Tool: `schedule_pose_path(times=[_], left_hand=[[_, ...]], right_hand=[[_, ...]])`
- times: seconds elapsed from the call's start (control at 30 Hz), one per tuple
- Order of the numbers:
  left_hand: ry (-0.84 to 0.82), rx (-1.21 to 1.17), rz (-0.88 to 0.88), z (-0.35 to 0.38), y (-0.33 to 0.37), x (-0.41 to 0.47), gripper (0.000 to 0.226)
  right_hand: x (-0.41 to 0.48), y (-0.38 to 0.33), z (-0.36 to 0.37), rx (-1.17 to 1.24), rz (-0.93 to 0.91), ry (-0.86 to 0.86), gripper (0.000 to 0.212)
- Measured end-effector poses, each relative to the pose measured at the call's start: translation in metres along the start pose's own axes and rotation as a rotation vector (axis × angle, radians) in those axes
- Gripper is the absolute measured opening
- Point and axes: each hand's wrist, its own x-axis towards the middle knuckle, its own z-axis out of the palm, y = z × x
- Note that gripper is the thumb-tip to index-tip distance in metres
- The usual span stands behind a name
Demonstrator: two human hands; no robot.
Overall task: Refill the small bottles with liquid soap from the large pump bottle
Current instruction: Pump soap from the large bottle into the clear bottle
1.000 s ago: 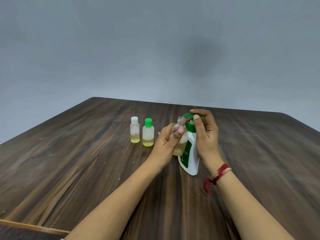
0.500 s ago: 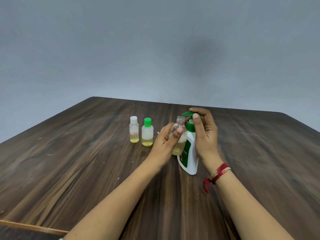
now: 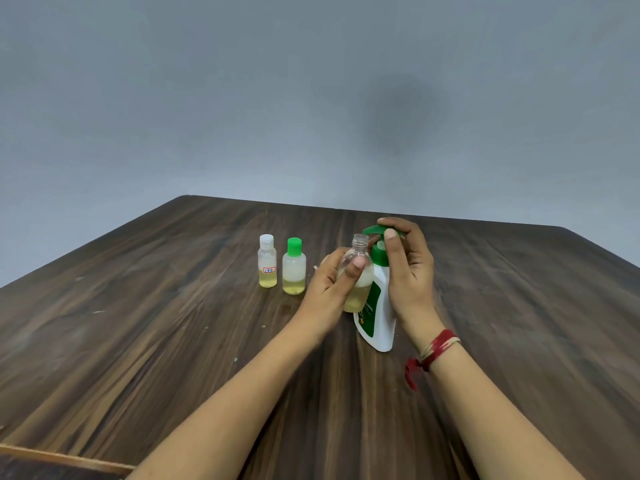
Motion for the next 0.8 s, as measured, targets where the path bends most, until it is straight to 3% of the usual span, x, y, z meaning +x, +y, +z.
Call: schedule_pose_path(times=[0.8], left_hand=[[0.003,0.008,0.000,-0.0001,-0.0010,-0.0012,0.055]], right_hand=[[0.0016,0.0021,-0.0019,-0.001,-0.021,-0.009,0.012]])
